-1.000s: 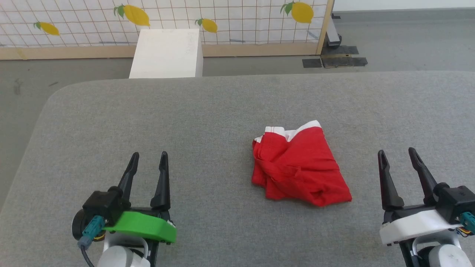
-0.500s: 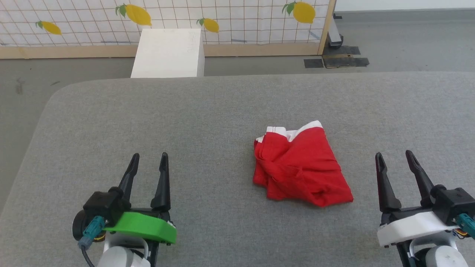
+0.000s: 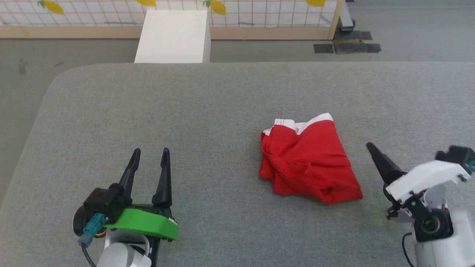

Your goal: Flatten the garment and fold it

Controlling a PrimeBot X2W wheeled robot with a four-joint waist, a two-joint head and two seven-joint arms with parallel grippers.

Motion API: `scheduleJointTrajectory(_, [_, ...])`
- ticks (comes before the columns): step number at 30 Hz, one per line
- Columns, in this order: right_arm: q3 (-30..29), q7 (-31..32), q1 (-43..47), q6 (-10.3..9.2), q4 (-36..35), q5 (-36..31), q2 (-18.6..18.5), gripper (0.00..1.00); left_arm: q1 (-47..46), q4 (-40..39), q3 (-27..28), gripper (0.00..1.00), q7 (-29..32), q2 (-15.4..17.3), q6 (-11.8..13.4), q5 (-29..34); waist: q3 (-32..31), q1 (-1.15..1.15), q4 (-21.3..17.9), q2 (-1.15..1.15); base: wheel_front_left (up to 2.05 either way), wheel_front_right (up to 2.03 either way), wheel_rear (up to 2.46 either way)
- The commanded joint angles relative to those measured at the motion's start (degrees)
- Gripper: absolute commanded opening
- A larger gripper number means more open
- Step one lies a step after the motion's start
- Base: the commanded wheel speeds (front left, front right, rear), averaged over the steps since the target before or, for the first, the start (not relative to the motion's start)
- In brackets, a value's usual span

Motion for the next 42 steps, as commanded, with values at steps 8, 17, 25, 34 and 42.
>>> scheduleJointTrajectory(8, [-5.83, 19.66, -11.06, -0.06, 11.81, -4.23, 0.11, 1.00, -2.67, -0.34, -0.89, 1.00, -0.23, -0.13, 0.42, -0.76, 3.93, 0.00, 4.93, 0.00, 0.00, 0.00, 0.00])
scheduleJointTrajectory(17, [-6.01, 31.66, -15.19, -0.06, 18.07, -7.70, 0.14, 0.73, -2.85, -0.13, -1.20, 1.00, -0.23, -0.13, 0.46, -1.03, 4.52, 0.00, 7.60, 0.00, 0.00, 0.00, 0.00])
scheduleJointTrajectory(25, [-1.64, 32.36, -13.06, -0.06, 13.61, -7.44, 0.14, 0.00, -1.70, -0.09, -0.54, 1.00, -0.23, -0.13, 0.63, -0.66, 2.73, 0.00, 5.80, 0.00, 0.00, 0.00, 0.00])
scheduleJointTrajectory(34, [10.94, 28.26, -11.49, -0.06, 4.31, -22.01, -6.30, 0.00, -0.80, -0.90, 0.28, 1.00, -0.23, -0.13, 0.27, 0.65, 1.92, 0.00, -3.13, 0.00, 0.00, 0.00, 0.00])
scheduleJointTrajectory(42, [20.77, 23.88, -15.40, -0.06, 3.16, -32.50, -14.50, 0.00, -3.82, -2.78, -0.15, 1.00, -0.23, -0.11, -0.16, 2.48, 6.43, 0.00, -13.95, 0.00, 0.00, 0.00, 0.00])
